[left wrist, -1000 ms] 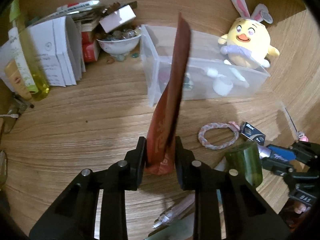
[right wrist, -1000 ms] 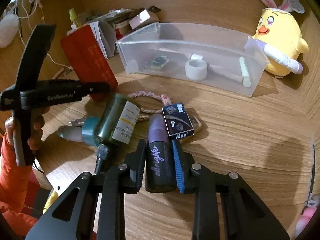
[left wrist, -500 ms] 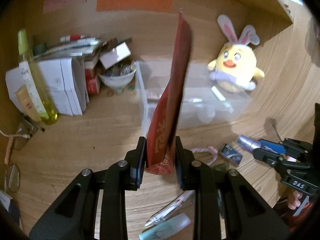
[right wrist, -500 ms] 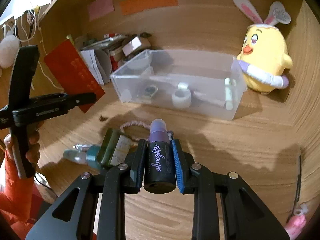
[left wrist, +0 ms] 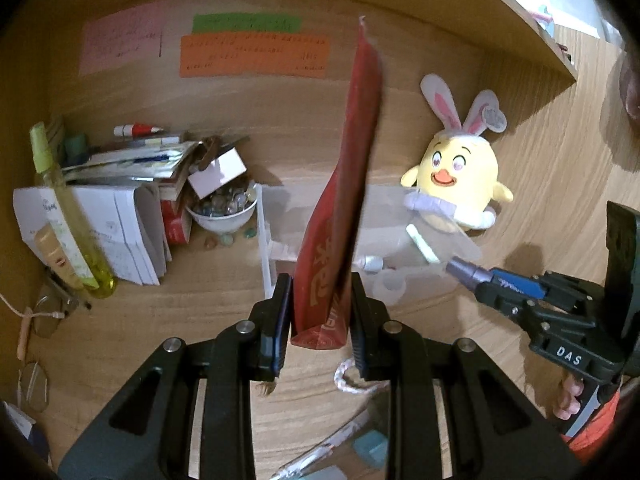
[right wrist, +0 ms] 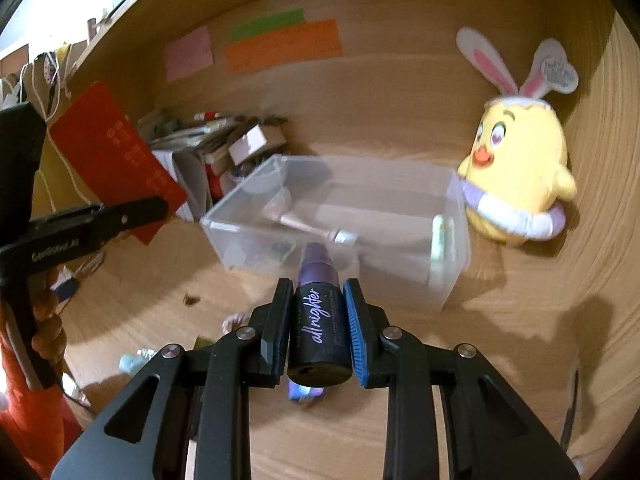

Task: Organize objects
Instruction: 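Carry the red envelope and purple spray bottle into the clear bin and release both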

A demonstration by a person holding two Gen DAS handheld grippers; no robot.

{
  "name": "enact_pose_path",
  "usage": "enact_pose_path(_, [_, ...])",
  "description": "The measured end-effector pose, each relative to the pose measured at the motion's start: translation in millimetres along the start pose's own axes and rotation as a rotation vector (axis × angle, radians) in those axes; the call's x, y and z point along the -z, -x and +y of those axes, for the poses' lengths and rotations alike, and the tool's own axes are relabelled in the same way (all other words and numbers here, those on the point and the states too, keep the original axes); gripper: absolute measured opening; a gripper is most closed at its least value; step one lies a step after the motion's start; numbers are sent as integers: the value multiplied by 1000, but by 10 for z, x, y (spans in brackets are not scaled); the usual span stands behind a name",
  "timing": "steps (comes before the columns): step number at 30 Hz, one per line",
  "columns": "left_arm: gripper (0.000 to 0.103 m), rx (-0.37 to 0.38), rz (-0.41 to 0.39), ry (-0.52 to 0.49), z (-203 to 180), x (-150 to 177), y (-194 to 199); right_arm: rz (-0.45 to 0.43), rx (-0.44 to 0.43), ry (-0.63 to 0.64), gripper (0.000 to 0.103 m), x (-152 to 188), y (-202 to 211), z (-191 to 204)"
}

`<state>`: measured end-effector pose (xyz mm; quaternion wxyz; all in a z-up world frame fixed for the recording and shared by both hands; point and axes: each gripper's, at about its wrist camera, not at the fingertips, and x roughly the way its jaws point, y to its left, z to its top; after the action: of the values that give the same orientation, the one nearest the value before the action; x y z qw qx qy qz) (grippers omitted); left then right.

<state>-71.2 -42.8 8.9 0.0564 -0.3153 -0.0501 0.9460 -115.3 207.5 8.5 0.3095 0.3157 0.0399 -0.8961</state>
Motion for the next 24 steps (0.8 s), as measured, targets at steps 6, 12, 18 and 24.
enact_pose_path(6, [26, -9, -9, 13, -38, -150, -111, -46, 21, -6, 23, -228, -15, -113])
enact_pose_path(12, [26, -21, -8, 22, -71, -301, -189, -64, 38, -14, 23, -404, -89, -237])
enact_pose_path(18, [26, -49, 25, 33, -68, -372, -379, -67, 58, -6, 23, -542, -193, -317])
enact_pose_path(24, [26, -69, 83, 46, -20, -375, -642, -41, 71, -7, 23, -601, -372, -383])
